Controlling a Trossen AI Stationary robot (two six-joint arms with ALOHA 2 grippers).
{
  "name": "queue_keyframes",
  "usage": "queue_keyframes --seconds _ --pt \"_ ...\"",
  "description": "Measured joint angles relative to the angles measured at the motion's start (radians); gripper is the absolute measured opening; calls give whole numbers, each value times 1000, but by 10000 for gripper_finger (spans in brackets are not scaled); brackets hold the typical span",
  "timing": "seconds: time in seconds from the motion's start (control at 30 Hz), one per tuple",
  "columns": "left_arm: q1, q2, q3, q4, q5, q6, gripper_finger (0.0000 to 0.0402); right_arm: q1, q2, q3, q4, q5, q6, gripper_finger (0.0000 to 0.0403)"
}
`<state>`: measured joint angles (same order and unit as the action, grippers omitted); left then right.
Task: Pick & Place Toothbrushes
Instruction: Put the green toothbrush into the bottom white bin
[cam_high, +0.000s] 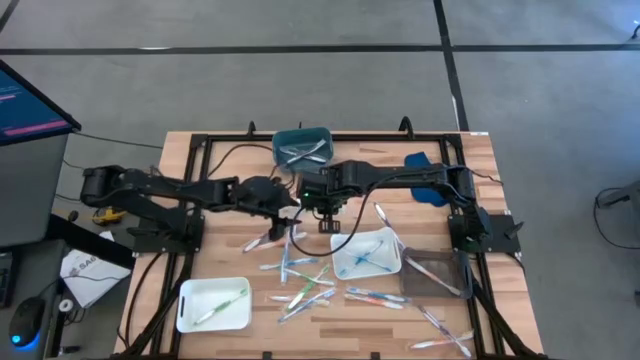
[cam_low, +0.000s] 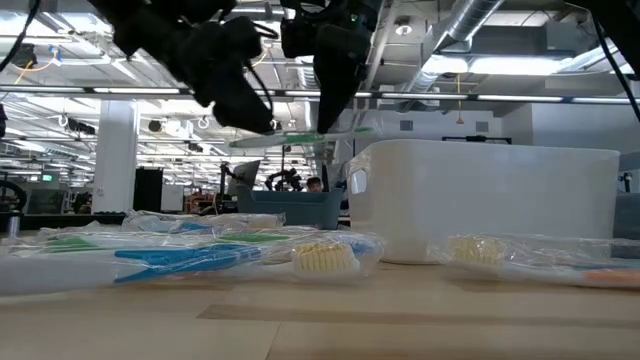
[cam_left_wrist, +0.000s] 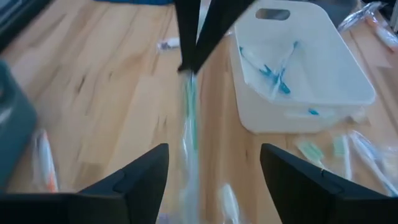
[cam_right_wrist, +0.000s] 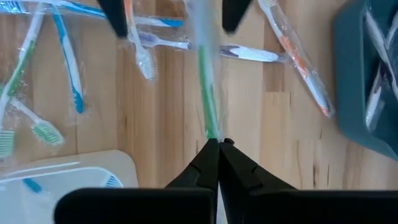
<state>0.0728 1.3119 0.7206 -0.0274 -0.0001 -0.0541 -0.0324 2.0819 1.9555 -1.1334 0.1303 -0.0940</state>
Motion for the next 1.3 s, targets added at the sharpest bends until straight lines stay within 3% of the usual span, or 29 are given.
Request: queue_keyframes --seconds 0.2,0.5,0.97,1.3 --pt "0 109 93 6 -3 59 237 -1 -2 -2 -33 3 14 0" --pt "27 109 92 0 -8 58 215 8 -2 -1 -38 18 43 0" --pt "38 109 92 -76 -8 57 215 26 -2 0 -75 17 69 0" --pt "38 103 87 -83 53 57 204 26 -1 57 -88 21 69 0"
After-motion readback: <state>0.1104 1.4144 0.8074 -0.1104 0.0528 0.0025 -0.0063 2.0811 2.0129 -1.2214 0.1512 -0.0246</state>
